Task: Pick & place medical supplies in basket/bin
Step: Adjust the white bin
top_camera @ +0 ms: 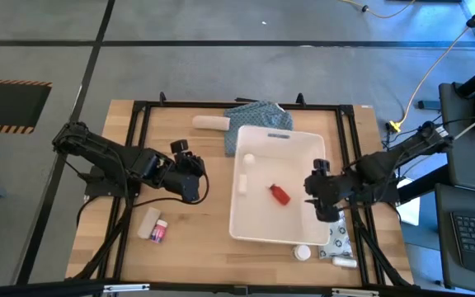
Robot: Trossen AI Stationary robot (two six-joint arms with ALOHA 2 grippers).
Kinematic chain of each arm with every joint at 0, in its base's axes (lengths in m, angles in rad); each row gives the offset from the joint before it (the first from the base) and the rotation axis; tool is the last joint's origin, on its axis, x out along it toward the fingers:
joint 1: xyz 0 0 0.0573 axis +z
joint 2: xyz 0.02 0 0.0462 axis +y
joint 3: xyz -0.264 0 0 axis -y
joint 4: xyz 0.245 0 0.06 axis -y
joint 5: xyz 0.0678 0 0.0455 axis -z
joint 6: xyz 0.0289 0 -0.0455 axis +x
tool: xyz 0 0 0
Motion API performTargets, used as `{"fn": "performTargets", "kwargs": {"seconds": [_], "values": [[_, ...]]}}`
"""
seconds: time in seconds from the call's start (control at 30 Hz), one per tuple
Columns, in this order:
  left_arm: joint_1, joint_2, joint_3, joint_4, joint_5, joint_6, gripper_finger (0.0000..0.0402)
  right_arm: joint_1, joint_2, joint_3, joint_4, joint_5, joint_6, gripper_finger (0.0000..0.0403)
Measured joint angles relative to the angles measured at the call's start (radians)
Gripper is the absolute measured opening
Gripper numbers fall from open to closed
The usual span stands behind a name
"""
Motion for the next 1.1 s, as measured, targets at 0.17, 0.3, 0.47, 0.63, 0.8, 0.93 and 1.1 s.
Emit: {"fn": "performTargets", "kwargs": {"seconds": [0.17,0.3,0.47,0.63,0.8,0.93,1.1], "values": [[0.009,0.0,0.0,0.0,-0.031,0.015,0.018,-0.016,-0.002,0.039,0.021,0.019,-0.082,0.0243],[0.015,0.0,0.0,0.0,-0.016,0.0,0.018,-0.015,-0.001,0.086,0.042,0.075,-0.128,0.0243],[0.014,0.0,0.0,0.0,0.008,0.001,0.018,0.004,-0.001,0.204,-0.116,0.183,-0.036,0.0243],[0.015,0.0,0.0,0.0,0.009,0.0,0.018,0.02,-0.002,0.337,-0.426,0.249,0.197,0.0243],[0.015,0.0,0.0,0.0,0.008,0.001,0.018,0.019,-0.03,0.366,-0.531,0.179,0.336,0.0243],[0.015,0.0,0.0,0.0,0.007,0.0,0.018,0.02,-0.034,0.357,-0.554,0.117,0.38,0.0239],[0.015,-0.001,0.0,0.0,0.005,0.0,0.018,0.021,-0.044,0.298,-0.558,-0.006,0.381,0.0212]]}}
